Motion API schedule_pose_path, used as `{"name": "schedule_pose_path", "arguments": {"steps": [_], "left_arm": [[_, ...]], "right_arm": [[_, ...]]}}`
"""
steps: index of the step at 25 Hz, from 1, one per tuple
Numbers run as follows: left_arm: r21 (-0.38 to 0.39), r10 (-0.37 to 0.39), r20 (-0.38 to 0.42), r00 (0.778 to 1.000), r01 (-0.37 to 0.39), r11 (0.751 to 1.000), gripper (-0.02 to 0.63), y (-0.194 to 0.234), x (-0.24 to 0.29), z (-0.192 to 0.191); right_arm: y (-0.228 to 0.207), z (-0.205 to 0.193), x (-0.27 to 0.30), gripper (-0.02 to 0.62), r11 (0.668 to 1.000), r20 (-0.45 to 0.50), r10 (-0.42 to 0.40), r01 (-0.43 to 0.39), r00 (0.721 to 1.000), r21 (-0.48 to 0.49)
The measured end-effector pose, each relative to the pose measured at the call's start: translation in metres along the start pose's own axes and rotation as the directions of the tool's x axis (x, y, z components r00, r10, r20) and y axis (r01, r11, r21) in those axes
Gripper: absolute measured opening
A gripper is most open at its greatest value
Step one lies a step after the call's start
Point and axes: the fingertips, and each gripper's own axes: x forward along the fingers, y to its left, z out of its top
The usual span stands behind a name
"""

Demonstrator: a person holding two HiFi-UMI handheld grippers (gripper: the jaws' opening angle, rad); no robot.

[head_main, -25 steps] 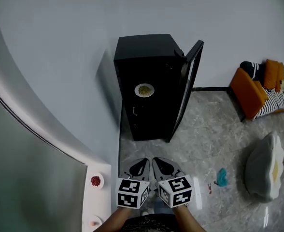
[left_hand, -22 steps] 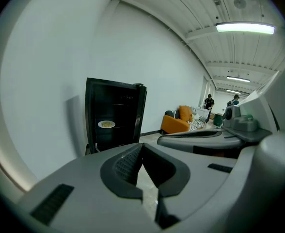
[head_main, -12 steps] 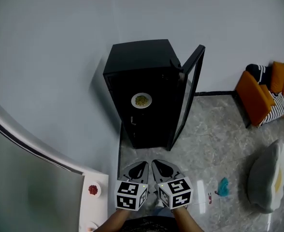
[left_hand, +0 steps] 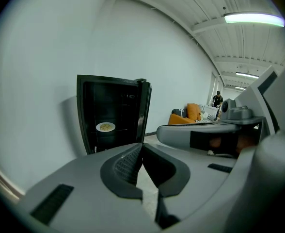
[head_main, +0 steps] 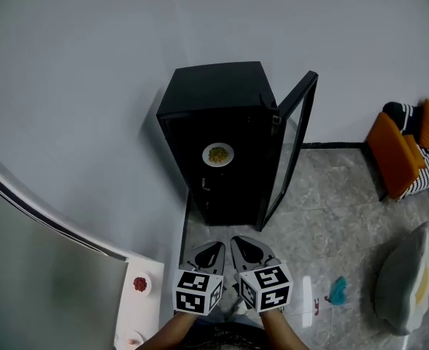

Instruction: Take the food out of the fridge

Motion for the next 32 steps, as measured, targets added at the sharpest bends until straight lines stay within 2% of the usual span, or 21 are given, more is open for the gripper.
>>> {"name": "schedule_pose_path", "arguments": {"steps": [8, 15, 26, 32], "left_arm": [[-0.003, 0.001, 0.004, 1.0, -0.001, 1.0, 0.014, 0.007, 0.017, 0.012], [-0.018, -0.029, 0.01, 1.0, 0.029, 0.999, 0.014, 0.022, 0.048, 0.027], [-0.048, -0.068, -0.001, 0.998, 0.067, 0.997, 0.014, 0.072, 0.117, 0.057], [-0.109, -0.086, -0.018, 0.996, 0.084, 0.99, 0.014, 0.109, 0.154, 0.064]], "right_arm": [[-0.009, 0.008, 0.013, 0.021, 1.0, -0.002, 0.0, 0.0, 1.0, -0.009], [-0.029, 0.02, 0.037, 0.021, 0.999, -0.011, -0.037, 0.037, 0.999, -0.021], [-0.062, 0.046, 0.11, 0.021, 0.997, -0.04, -0.078, 0.077, 0.996, -0.03], [-0.074, 0.06, 0.151, 0.021, 0.995, -0.056, -0.095, 0.093, 0.994, -0.036]]}}
